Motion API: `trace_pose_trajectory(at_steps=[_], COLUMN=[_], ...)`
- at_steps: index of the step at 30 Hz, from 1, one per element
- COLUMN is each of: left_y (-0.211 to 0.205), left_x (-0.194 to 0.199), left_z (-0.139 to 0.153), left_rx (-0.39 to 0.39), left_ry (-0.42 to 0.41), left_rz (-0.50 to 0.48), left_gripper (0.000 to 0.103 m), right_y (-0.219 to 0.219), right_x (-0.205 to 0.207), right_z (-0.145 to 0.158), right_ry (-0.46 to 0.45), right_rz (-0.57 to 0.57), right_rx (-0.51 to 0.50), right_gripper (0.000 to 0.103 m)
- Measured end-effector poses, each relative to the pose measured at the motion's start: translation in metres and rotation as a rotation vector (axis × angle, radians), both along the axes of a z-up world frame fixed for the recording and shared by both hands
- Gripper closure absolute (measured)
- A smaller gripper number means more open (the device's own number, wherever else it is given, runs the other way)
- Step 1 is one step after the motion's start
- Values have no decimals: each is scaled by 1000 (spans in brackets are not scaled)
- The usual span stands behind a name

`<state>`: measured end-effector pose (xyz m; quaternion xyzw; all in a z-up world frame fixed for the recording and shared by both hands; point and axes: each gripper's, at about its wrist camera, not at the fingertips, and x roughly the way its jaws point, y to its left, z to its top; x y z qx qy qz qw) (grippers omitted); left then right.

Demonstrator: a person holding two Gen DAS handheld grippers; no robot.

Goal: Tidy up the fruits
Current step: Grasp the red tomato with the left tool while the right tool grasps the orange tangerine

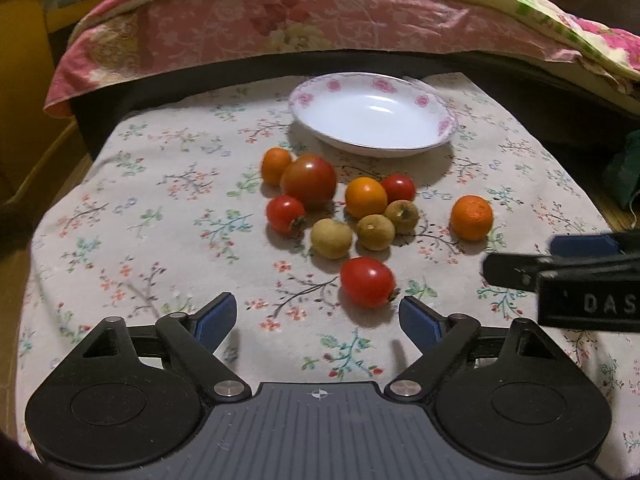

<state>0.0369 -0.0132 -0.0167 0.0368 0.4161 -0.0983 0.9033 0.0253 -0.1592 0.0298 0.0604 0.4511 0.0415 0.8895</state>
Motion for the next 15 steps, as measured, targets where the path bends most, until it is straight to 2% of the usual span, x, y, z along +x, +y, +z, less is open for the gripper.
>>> trace_pose_trajectory(at_steps=[6, 11, 15], left_y=[-14, -15, -17], left_x=[3, 11, 12], left_z=[-3, -9, -13], left_rx=[47, 35, 36], left_ry=[-44, -34, -40], left_rz=[-49, -51, -58], left_gripper=[11, 25, 24], right_y=[2, 1, 0], right_x=[20, 40, 52], right_z=[-3, -13, -20], right_ry=[-32, -23, -8], right_rz=[78, 98, 107], right_rx=[-18, -29, -29], right_gripper=[34, 46, 49])
